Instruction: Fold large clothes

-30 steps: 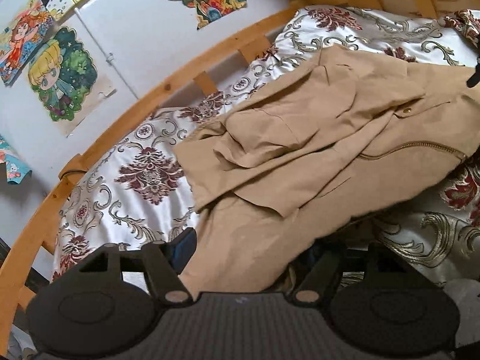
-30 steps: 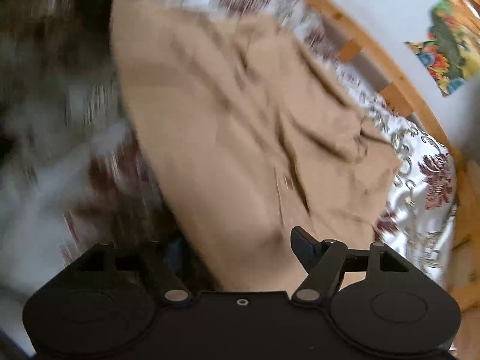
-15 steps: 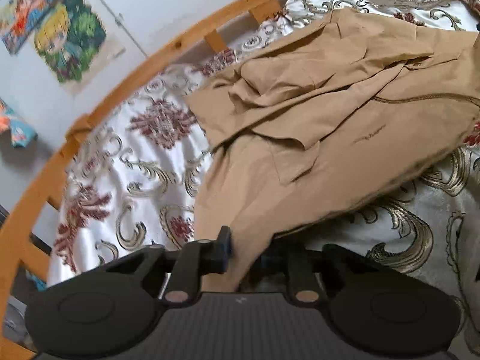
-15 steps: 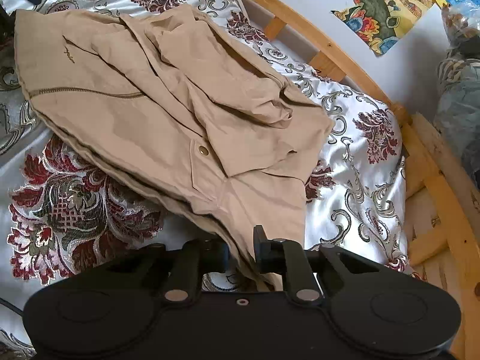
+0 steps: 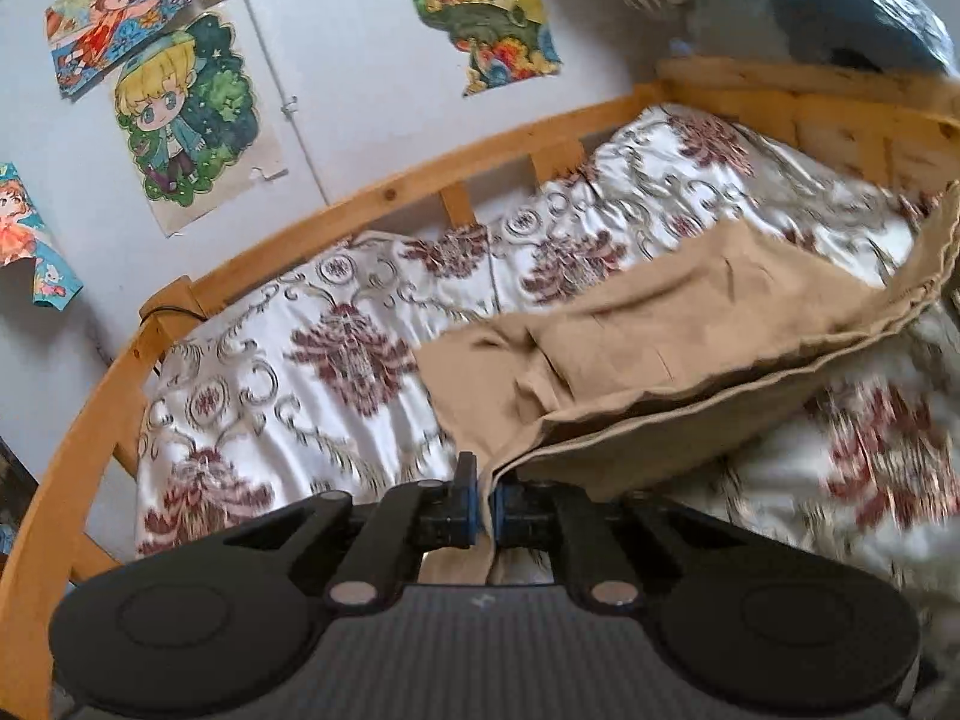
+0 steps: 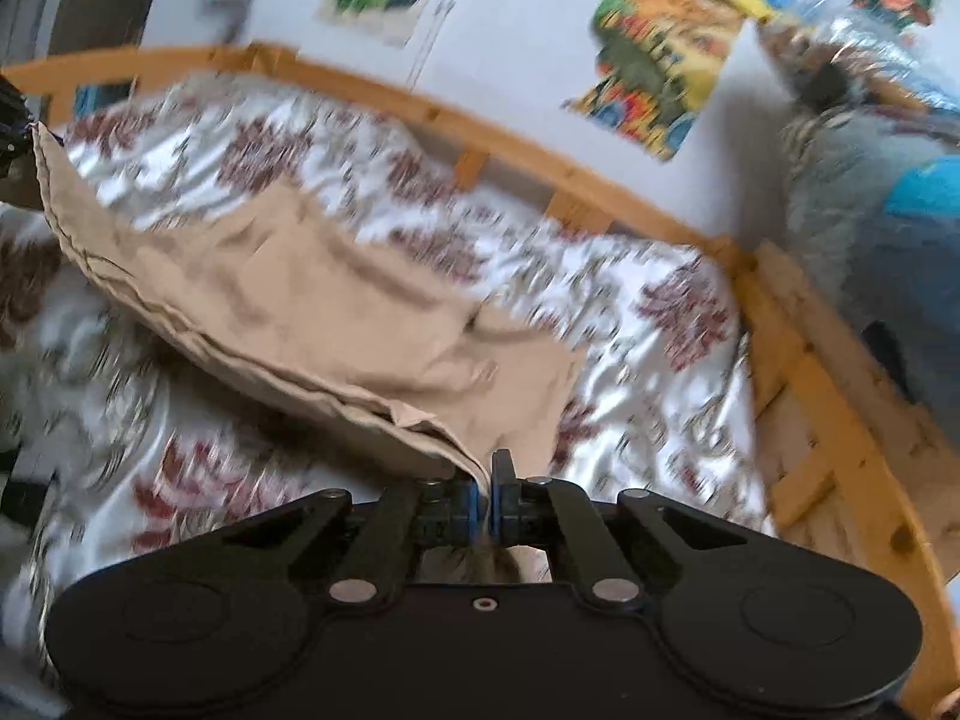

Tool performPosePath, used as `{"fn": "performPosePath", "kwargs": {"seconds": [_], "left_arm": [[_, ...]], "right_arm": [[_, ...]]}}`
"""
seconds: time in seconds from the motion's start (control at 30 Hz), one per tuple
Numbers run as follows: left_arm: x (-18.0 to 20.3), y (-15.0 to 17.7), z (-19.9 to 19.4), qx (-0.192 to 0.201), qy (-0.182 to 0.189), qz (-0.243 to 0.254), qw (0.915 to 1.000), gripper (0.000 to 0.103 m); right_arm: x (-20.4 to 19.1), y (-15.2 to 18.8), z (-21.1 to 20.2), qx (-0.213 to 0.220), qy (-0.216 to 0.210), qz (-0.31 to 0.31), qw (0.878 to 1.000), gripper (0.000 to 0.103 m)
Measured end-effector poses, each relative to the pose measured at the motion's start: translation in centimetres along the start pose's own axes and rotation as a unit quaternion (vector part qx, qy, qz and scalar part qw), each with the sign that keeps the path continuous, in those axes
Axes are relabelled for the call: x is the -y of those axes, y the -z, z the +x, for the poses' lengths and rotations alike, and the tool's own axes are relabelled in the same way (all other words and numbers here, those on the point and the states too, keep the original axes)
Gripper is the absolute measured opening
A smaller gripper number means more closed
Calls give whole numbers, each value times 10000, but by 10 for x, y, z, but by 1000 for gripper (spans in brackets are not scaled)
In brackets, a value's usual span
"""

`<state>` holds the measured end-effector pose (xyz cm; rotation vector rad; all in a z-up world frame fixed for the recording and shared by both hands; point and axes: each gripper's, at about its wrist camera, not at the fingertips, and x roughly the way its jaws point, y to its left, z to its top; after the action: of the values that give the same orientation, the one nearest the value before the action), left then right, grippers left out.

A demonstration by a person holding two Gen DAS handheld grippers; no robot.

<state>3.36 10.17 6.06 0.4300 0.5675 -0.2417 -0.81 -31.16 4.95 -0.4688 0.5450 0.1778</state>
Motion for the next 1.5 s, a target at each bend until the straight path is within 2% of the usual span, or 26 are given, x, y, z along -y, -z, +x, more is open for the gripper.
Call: {"fn": "performPosePath", "kwargs": {"seconds": [0.13, 0.23, 0.33, 0.37, 0.43, 0.47, 0.53, 0.57, 0.63, 0.7, 0.83, 0.93, 1.0, 1.1, 1.2, 1.27, 1.33, 1.37, 1.4, 1.43, 1.47, 1.5], "left_arm": [[-8, -43, 52, -337, -292, -183, 9988, 6], [-14, -63, 105, -749, -397, -361, 9957, 6], [-12, -70, 161, -1049, -587, -11, 9927, 6], [-9, -69, 176, -1150, -615, 62, 9914, 6], [-11, -67, 209, -1396, -563, 23, 9886, 6], [-12, -65, 224, -1498, -500, -77, 9874, 7], [-13, -61, 246, -1630, -380, -189, 9857, 7], [-12, -59, 254, -1637, -325, -219, 9857, 7], [-10, -55, 265, -1596, -248, -237, 9866, 7], [-9, -52, 271, -1593, -237, -208, 9867, 7], [-8, -50, 278, -1699, -315, -224, 9847, 7], [-8, -51, 280, -1771, -397, -193, 9832, 7], [-10, -50, 281, -1806, -444, -198, 9823, 7], [-11, -49, 284, -1906, -509, -197, 9801, 7], [-12, -52, 285, -1893, -531, -296, 9800, 8], [-13, -55, 285, -1920, -541, -436, 9789, 8], [-14, -57, 285, -1930, -555, -525, 9782, 8], [-14, -58, 284, -1908, -572, -539, 9785, 8], [-14, -58, 284, -1881, -601, -533, 9789, 8], [-14, -59, 283, -1850, -626, -525, 9793, 8], [-14, -60, 282, -1825, -639, -532, 9797, 8], [-14, -60, 282, -1807, -643, -558, 9799, 8]], "right_arm": [[4, -23, 50, 75, 602, -63, 9981, 6], [8, -30, 101, 132, 802, 182, 9965, 8], [9, -32, 150, 114, 1048, 614, 9925, 11], [8, -32, 165, 102, 1152, 724, 9906, 14], [8, -30, 185, 113, 1282, 977, 9869, 27], [10, -27, 191, 142, 1264, 1069, 9861, 34], [12, -20, 196, 235, 1152, 1211, 9857, 59], [15, -14, 193, 373, 1013, 1375, 9846, 64], [19, -1, 184, 603, 716, 1657, 9817, 85], [20, 9, 176, 702, 446, 1779, 9805, 92], [25, 13, 165, 795, -115, 1577, 9842, 97], [27, 10, 149, 1127, -425, 1566, 9803, 102], [26, 10, 137, 1335, -578, 1446, 9787, 102], [23, 13, 129, 1333, -532, 1181, 9826, 102], [15, 22, 137, 947, -693, 878, 9892, 102], [3, 28, 148, 559, -553, 352, 9963, 98], [-6, 32, 158, 344, -315, 28, 9989, 77], [-5, 34, 160, 339, -249, 90, 9991, 72], [-1, 34, 160, 369, -208, 294, 9987, 56], [6, 33, 161, 424, -112, 552, 9975, 31], [13, 32, 160, 480, 48, 827, 9954, 22], [21, 32, 159, 518, 258, 1065, 9926, 16]]}}
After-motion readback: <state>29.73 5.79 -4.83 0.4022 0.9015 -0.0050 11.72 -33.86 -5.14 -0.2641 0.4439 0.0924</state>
